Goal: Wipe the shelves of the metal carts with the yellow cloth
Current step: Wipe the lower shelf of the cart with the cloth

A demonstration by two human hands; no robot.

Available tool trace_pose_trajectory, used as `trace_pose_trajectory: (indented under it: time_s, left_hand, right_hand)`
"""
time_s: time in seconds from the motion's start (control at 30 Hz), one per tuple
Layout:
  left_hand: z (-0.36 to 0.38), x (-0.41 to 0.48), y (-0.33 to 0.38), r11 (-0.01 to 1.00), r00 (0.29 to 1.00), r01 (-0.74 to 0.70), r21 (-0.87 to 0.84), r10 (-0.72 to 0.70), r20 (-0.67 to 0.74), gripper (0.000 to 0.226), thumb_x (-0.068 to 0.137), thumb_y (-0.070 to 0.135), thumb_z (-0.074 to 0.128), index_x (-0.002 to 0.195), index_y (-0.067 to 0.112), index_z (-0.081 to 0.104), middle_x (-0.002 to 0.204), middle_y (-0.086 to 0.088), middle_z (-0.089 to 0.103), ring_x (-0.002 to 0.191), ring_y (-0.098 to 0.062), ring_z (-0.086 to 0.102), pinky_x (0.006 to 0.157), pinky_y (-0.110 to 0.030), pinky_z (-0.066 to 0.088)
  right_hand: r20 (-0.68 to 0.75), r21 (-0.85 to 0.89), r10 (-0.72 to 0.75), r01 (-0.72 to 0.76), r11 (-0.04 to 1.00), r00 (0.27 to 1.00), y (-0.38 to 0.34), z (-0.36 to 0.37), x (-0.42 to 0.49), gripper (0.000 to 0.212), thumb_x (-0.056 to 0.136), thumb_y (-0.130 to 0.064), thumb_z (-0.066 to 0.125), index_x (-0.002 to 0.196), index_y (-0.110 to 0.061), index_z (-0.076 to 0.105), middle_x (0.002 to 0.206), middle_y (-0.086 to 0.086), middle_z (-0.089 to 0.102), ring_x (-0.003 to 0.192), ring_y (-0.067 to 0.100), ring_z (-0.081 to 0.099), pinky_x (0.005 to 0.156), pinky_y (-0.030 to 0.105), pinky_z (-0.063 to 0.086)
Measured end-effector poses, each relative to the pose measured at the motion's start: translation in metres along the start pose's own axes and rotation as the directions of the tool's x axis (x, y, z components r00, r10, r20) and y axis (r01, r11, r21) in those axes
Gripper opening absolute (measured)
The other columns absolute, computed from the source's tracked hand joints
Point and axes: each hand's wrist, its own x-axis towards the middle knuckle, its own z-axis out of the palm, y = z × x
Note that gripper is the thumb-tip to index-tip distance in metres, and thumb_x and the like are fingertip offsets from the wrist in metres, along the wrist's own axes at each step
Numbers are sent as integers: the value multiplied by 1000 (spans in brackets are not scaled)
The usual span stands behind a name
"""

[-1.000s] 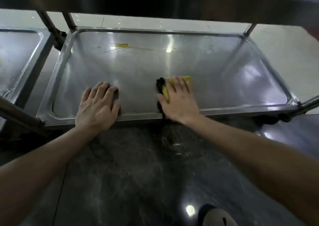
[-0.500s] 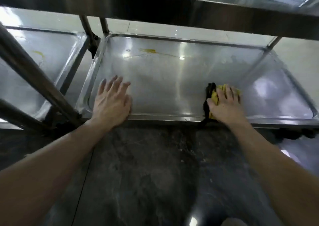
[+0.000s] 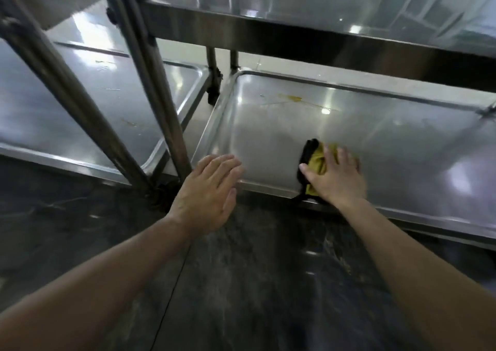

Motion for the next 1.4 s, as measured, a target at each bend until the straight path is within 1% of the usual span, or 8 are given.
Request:
trace_pose_trajectory:
  time_s: [0.2,0.3,0.4,0.77,0.9,1.1,1.27,1.4]
  left_hand:
    - [-36,-27,-9,854,803,466,-230,-518,-295,57,94,20,78,138,4,48,136,-10,47,127,-32,52,111,-55,48]
    - [-47,4,-14,529,608,616,-584,-791,-76,69,91,45,81,145,22,44,134,8,54,123,-15,60,108,-39,55]
    - [-54,27,-23,362,494,684,-634,-869,36,38,95,60,70,116,30,61,101,10,72,92,-14,72,90,-49,62]
    - [-38,14,-37,566,613,647,-510,-785,-94,30,104,52,61,112,23,56,77,4,72,65,-5,71,66,-31,62]
    - [-40,16,-36,559,592,670,-489,-800,-103,25,106,45,62,110,22,52,78,1,73,72,3,70,59,-3,46]
    - [-35,14,-39,596,598,656,-464,-785,-162,43,105,56,56,124,17,54,81,3,73,68,-4,71,64,-11,51]
    - [-31,15,-36,630,593,641,-438,-769,-238,31,106,47,59,113,17,53,74,-2,72,62,-2,63,65,-1,42]
    - [-31,14,-35,633,601,644,-431,-766,-228,35,105,45,61,116,12,55,76,-1,73,64,-2,64,65,-1,43]
  right_hand:
    - [-13,-42,-35,35,999,999,-67,11,7,91,94,-79,16,171,-32,11,179,12,-2,165,29,-7,132,56,-3]
    - [28,-20,-267,268,963,963,-139,21,-3,86,99,-75,23,172,-32,8,179,11,-11,164,26,-15,132,54,-8]
    - [51,16,-314,314,949,948,-155,23,-9,92,98,-79,25,172,-29,2,178,7,-15,164,23,-18,133,51,-7]
    - [-58,44,298,-296,954,953,-35,6,55,96,93,-78,19,171,-23,14,178,18,-3,165,36,-4,131,58,-2]
    - [-104,2,0,1,1000,995,-150,23,59,86,100,-67,21,171,-20,13,176,24,-3,164,40,-5,130,59,-10]
    - [28,65,-360,357,932,933,-166,30,50,84,99,-75,30,171,-36,12,180,2,-9,165,20,-13,132,48,-10]
    - [-85,110,23,-13,994,996,-23,7,59,86,94,-74,32,168,-30,28,179,7,9,164,27,4,133,48,2]
    - [-117,72,304,-297,952,946,-74,12,91,90,91,-63,23,168,-16,29,176,23,11,163,39,5,130,60,-2]
